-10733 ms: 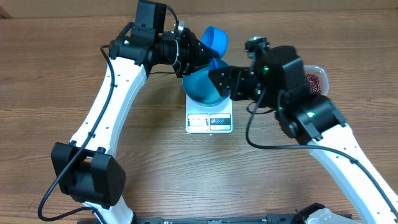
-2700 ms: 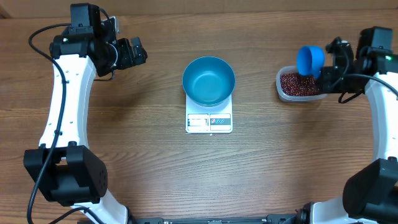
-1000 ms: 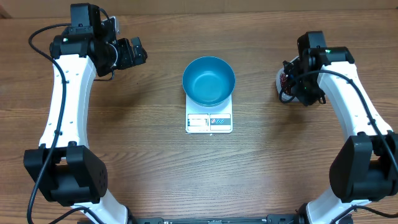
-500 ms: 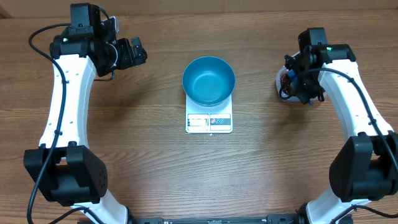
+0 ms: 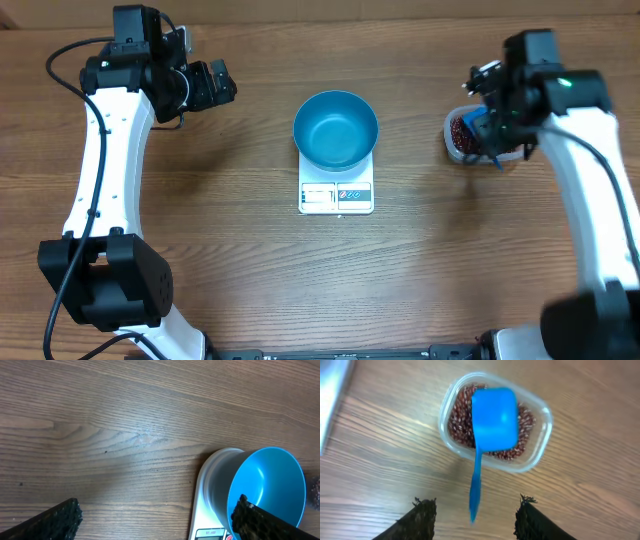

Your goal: Scoop item into bowl and weigh 150g on scale

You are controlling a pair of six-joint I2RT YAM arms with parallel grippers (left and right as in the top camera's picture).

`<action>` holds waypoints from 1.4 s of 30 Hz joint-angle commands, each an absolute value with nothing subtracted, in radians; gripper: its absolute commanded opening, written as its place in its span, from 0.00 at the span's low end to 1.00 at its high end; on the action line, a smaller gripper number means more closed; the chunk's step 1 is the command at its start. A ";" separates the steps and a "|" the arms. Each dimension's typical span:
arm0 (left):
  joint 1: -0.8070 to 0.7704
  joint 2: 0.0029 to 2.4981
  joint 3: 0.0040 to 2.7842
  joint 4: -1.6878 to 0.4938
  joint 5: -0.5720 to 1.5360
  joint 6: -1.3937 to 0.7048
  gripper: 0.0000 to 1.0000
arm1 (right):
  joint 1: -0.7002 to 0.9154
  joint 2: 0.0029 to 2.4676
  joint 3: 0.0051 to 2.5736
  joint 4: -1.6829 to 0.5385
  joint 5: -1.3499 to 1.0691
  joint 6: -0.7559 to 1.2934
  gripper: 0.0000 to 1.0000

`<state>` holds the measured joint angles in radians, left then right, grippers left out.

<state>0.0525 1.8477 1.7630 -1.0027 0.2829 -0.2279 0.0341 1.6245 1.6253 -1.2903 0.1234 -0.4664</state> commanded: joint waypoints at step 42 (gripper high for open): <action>0.050 1.818 1.783 -1.002 0.277 -0.202 1.00 | -0.186 1.418 0.893 -0.579 -0.234 -0.664 0.45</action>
